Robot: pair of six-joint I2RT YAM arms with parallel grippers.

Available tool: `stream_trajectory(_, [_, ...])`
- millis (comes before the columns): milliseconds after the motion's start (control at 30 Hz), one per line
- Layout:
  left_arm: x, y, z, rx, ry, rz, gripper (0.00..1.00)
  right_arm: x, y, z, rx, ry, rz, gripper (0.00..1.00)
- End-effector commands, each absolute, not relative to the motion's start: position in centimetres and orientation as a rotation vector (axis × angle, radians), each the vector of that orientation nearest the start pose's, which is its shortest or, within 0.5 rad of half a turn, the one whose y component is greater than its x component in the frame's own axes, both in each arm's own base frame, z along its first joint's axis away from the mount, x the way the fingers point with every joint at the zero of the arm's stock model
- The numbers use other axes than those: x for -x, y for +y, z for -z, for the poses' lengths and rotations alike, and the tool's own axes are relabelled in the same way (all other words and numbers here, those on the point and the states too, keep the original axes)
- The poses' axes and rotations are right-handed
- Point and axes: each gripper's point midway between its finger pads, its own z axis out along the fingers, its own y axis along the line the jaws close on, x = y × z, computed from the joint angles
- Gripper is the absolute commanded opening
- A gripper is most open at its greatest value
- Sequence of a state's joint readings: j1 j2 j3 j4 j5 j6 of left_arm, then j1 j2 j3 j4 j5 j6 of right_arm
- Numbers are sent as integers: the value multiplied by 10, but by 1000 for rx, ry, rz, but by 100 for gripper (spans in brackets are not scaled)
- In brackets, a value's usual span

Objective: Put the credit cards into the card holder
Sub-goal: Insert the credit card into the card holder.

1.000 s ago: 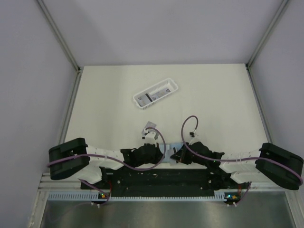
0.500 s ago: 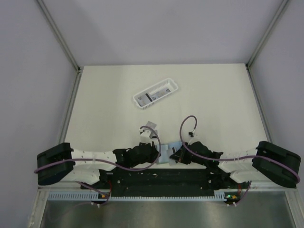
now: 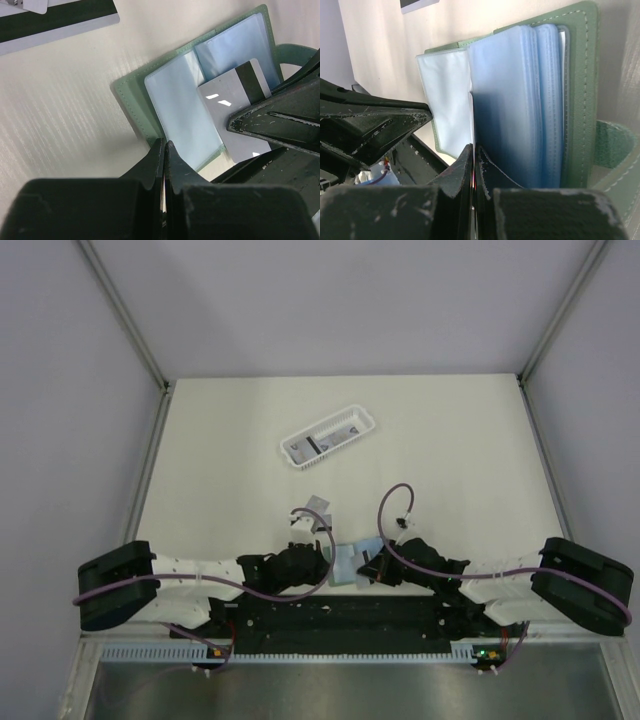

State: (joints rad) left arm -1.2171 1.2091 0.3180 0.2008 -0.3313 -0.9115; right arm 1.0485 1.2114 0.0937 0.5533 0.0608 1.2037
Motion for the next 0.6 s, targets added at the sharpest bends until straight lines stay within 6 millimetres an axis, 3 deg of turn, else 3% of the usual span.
stream_trajectory(0, [-132, -268, -22, -163, 2332, 735, 0, -124, 266, -18, -190, 2405, -1130, 0])
stream_trajectory(567, [-123, -270, 4, -196, 2402, 717, 0, -118, 273, -24, -71, 2408, -1216, 0])
